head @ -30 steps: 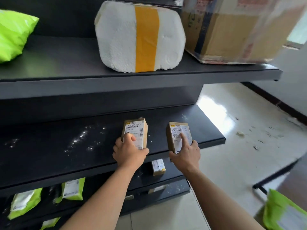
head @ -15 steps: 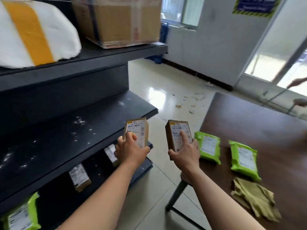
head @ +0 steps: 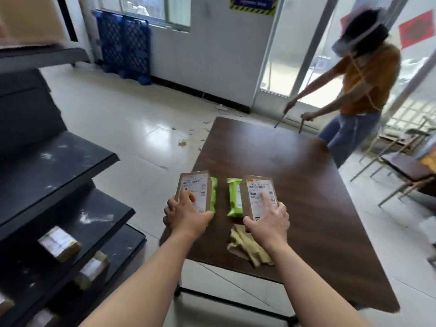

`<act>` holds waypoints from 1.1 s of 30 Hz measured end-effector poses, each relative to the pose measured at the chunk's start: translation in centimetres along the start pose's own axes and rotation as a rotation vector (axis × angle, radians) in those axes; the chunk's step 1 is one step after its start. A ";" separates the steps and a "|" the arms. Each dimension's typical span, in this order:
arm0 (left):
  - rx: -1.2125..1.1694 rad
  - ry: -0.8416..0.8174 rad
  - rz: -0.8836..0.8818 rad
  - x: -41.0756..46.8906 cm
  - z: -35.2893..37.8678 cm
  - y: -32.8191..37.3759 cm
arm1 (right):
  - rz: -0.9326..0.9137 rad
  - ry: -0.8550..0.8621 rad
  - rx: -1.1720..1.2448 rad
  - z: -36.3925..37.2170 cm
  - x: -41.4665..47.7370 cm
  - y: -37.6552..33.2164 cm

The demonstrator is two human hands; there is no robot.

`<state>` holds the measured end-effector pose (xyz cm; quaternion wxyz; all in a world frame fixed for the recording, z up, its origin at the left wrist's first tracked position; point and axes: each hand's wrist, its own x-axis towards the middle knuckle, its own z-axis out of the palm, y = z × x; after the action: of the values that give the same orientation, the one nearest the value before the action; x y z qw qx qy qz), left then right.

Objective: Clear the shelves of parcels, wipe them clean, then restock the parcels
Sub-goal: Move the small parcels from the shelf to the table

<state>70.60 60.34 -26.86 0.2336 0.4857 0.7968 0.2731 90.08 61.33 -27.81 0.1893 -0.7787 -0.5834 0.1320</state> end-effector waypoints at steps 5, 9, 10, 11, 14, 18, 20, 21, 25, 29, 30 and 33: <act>0.015 -0.087 0.028 -1.8 8.7 7.4 | 0.076 0.024 -0.012 -3.9 4.5 9.4; 0.010 -0.143 0.044 -2.7 14.2 11.6 | 0.122 0.022 -0.052 -5.5 7.0 15.1; 0.009 -0.153 0.049 -2.9 15.1 12.2 | 0.135 0.020 -0.061 -5.7 7.4 16.1; 0.015 -0.168 0.053 -3.0 16.3 13.0 | 0.153 0.014 -0.071 -6.0 7.8 17.3; 0.047 -0.208 0.069 -3.0 19.4 15.2 | 0.194 0.011 -0.087 -6.2 9.3 20.4; 0.085 -0.240 0.069 -1.5 22.8 17.2 | 0.234 0.005 -0.085 -5.8 11.5 23.4; 0.106 -0.255 0.066 -0.6 24.5 17.9 | 0.255 -0.004 -0.087 -5.5 12.6 24.5; 0.119 -0.263 0.070 0.0 25.6 18.4 | 0.269 -0.006 -0.090 -5.2 13.5 25.2; 0.185 -0.292 0.077 2.2 29.2 19.6 | 0.320 -0.034 -0.109 -4.0 16.4 26.8; 0.230 -0.322 0.089 4.4 32.4 20.4 | 0.356 -0.074 -0.128 -2.4 19.2 27.8; 0.243 -0.328 0.092 4.9 33.0 20.5 | 0.365 -0.082 -0.135 -2.0 19.8 28.0; 0.282 -0.342 0.105 6.2 34.8 20.4 | 0.389 -0.110 -0.154 -0.9 21.5 28.5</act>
<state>103.42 80.91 -39.81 0.2805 0.5935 0.7496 0.0846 121.08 74.73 -39.50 0.0680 -0.8805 -0.4398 0.1636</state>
